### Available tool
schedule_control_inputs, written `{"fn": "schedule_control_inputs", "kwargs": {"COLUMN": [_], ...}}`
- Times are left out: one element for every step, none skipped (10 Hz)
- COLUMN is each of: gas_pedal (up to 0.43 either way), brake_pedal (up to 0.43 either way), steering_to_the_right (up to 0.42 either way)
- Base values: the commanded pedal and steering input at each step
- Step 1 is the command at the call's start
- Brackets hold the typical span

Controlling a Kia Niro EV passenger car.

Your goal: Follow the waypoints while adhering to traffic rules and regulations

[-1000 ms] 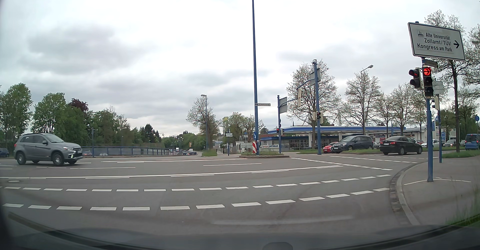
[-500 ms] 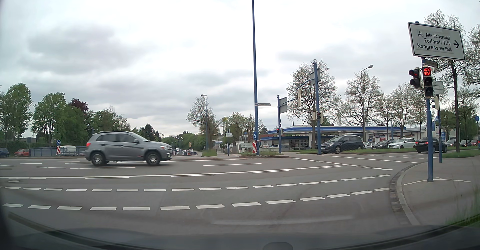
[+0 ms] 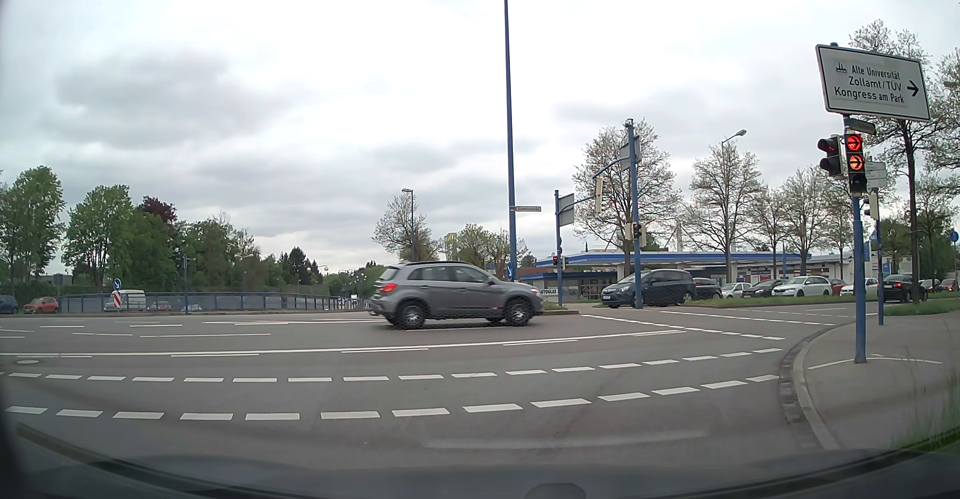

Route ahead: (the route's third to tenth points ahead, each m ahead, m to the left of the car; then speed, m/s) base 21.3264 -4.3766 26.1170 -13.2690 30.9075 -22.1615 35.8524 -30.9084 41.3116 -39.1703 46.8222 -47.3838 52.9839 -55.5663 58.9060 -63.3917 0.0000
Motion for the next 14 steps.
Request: {"fn": "schedule_control_inputs", "kwargs": {"gas_pedal": [0.000,0.000,0.138,0.378,0.469,0.500,0.539,0.539,0.539,0.539,0.539,0.539,0.539,0.539], "brake_pedal": [0.000,0.000,0.000,0.000,0.000,0.000,0.000,0.000,0.000,0.000,0.000,0.000,0.000,0.000], "steering_to_the_right": [0.033,0.033,0.033,0.033,0.033,0.034,0.037,0.048,0.058,0.060,0.060,0.060,0.060,0.060]}}
